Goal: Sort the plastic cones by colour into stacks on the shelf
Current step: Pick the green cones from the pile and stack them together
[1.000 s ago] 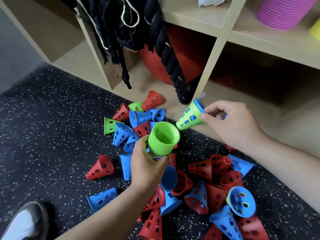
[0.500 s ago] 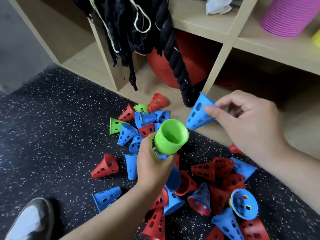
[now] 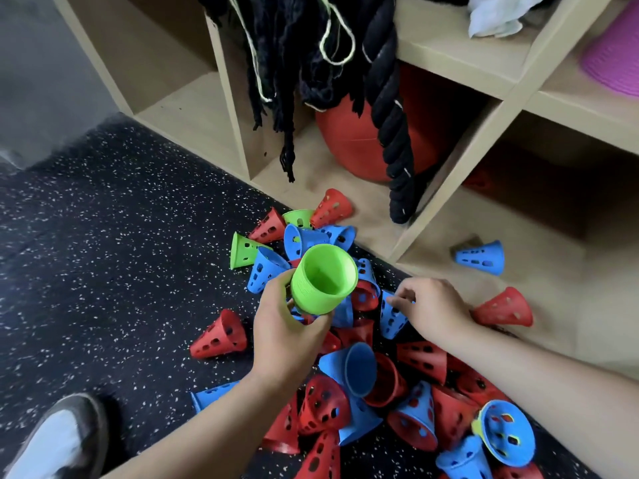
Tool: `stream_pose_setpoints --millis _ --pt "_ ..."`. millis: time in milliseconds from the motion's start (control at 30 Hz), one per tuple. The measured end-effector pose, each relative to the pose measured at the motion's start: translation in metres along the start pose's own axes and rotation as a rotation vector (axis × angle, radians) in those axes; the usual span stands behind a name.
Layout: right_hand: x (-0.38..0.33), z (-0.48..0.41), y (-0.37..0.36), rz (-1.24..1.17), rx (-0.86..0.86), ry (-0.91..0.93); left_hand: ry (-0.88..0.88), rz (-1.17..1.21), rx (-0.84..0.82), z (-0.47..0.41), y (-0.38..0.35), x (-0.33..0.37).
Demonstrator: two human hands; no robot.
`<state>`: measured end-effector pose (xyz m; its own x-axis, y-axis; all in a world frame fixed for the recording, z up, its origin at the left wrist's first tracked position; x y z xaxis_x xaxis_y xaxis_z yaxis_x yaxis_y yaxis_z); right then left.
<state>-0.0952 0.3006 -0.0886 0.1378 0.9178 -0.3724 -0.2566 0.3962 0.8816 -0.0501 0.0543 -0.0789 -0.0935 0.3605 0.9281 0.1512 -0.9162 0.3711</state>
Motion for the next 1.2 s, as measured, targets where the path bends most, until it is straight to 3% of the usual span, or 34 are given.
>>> stream_pose_setpoints --millis 100,167,267,333,533,800,1100,1200 --pt "-0.007 0.000 -0.007 0.174 -0.032 0.034 0.003 -0.010 0.017 -0.006 0.008 -0.006" --pt "-0.022 -0.001 0.001 0.294 0.081 0.121 0.002 -0.016 0.027 -0.009 0.014 -0.008" --pt "-0.061 -0.011 0.022 0.191 0.244 0.381 0.010 -0.028 0.045 -0.011 0.022 -0.012" --pt "-0.093 -0.033 0.027 0.136 0.228 0.488 0.026 -0.035 0.049 -0.013 0.028 -0.017" --pt "-0.167 -0.119 0.010 0.048 0.049 0.378 0.040 -0.014 0.075 -0.018 0.044 -0.032" --pt "-0.169 -0.157 -0.031 0.195 -0.035 0.197 0.090 -0.021 0.113 -0.039 0.063 -0.039" --pt "-0.147 -0.079 0.026 -0.180 0.358 0.264 0.097 0.006 0.086 -0.040 0.064 -0.030" --pt "-0.157 -0.026 0.061 -0.300 0.584 0.405 0.095 -0.001 0.090 -0.036 0.064 -0.029"
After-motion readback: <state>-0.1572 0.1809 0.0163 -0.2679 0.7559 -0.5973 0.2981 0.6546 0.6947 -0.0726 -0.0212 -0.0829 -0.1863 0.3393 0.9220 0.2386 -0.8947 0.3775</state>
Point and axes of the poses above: each hand's wrist, its own z-axis away from the middle knuckle, its own y-axis out of the back of the hand, x = y × z, the point moved 4 cm from there along -z, towards the middle knuckle, and after that the axes turned 3 degrees about -x, right-handed, at the moved point
